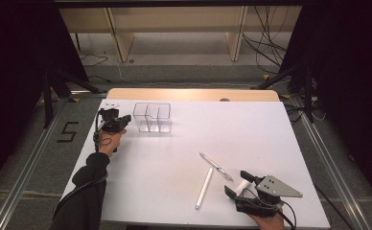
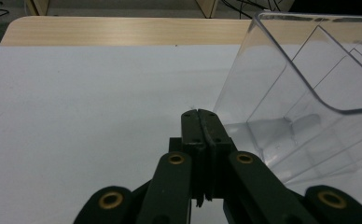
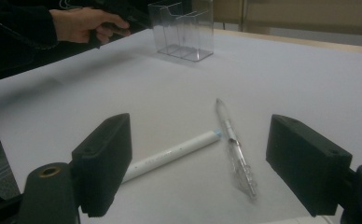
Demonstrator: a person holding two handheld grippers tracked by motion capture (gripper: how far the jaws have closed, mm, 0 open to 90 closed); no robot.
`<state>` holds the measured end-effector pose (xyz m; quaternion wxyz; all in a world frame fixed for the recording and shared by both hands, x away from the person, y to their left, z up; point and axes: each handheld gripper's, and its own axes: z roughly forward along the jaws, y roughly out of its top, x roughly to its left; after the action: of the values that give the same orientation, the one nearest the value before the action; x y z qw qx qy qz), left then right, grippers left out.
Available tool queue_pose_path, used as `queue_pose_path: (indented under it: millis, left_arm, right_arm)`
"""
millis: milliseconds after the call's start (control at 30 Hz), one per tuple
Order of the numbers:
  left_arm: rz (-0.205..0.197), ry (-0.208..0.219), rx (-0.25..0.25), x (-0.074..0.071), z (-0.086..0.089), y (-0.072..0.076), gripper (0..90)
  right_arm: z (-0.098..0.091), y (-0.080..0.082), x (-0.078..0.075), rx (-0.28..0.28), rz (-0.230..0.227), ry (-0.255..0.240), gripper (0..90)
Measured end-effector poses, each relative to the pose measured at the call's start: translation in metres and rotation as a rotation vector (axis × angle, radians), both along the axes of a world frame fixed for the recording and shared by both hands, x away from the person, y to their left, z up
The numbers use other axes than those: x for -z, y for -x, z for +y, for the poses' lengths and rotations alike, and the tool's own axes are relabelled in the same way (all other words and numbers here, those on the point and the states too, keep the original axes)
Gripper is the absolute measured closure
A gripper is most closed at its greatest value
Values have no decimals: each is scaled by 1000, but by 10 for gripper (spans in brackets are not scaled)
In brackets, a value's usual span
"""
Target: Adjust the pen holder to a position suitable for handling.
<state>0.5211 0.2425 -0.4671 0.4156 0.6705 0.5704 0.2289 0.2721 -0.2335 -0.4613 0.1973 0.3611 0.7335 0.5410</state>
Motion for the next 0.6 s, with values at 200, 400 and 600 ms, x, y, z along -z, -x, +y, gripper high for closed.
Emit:
queue_pose_path:
  millis: [200, 400, 600]
  left_arm:
    - [-4, 13, 20, -1, -3, -3, 890]
    - [-11, 0, 49, -4, -12, -5, 892]
    - [-8, 10, 45, -5, -15, -7, 892]
  right_arm:
    - [-1, 0, 0, -1, 4, -5, 235]
    - [2, -1, 1, -9, 6, 3, 235]
    - [1, -1, 0, -7, 6, 0, 236]
